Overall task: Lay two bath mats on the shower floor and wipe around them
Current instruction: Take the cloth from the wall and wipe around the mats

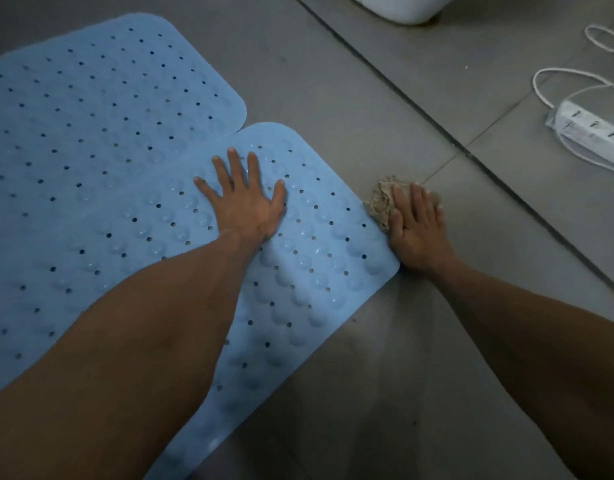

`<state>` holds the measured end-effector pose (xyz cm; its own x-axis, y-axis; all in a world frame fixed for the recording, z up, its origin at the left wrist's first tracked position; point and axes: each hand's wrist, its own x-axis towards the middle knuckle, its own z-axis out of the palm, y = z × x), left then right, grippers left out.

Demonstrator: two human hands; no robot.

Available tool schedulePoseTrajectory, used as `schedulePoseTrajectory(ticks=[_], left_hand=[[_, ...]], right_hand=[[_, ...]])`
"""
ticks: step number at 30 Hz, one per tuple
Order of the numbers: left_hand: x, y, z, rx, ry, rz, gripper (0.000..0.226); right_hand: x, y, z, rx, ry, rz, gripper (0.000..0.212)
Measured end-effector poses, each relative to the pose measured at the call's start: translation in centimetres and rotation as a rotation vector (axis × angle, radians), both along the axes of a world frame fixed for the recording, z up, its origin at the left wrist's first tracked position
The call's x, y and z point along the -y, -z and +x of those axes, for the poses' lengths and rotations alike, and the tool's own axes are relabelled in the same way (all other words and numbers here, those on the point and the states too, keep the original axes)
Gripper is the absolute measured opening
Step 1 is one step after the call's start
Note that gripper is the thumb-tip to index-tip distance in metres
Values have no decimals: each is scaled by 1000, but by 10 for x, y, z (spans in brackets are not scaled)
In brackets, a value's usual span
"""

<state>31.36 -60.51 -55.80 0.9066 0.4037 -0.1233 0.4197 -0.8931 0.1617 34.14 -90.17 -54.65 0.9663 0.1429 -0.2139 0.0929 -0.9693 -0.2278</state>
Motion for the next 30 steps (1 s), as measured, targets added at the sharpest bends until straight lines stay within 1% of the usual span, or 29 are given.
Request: schedulePoseTrajectory(ticks=[4, 6, 9, 10, 12, 14, 17, 19, 24, 27, 30], left_hand=[[2, 1, -2, -4, 11, 8, 82], [-2, -2, 1, -41, 12, -18, 83], [-4, -17, -3, -106, 51, -109, 97], [4, -21, -10, -77, 109, -135, 102], [32, -23, -31, 4, 290, -153, 102], [56, -16, -47, -31, 399, -106, 100], [62, -7, -44, -82, 371, -63, 101], [58, -8, -43, -73, 365, -46, 101], [62, -11, -46, -89, 368, -28, 101], [62, -13, -45, -99, 358, -51, 100], [63, -14, -47, -124, 362, -56, 102]], right_hand=[[17, 3, -32, 40, 24, -11, 60], [20, 4, -45, 38, 50, -12, 58], [21, 3, -66, 22, 102, -10, 56], [21, 4, -71, 22, 115, -13, 57], [22, 3, -78, 29, 138, -17, 57], [20, 3, -80, 22, 155, -7, 56], [16, 4, -82, 20, 196, -13, 56], [7, 4, -93, 10, 247, -11, 57], [-30, 4, -146, 20, 336, -7, 58], [-58, 6, -182, 72, 398, -5, 62], [-93, 12, -224, 98, 397, 5, 64]])
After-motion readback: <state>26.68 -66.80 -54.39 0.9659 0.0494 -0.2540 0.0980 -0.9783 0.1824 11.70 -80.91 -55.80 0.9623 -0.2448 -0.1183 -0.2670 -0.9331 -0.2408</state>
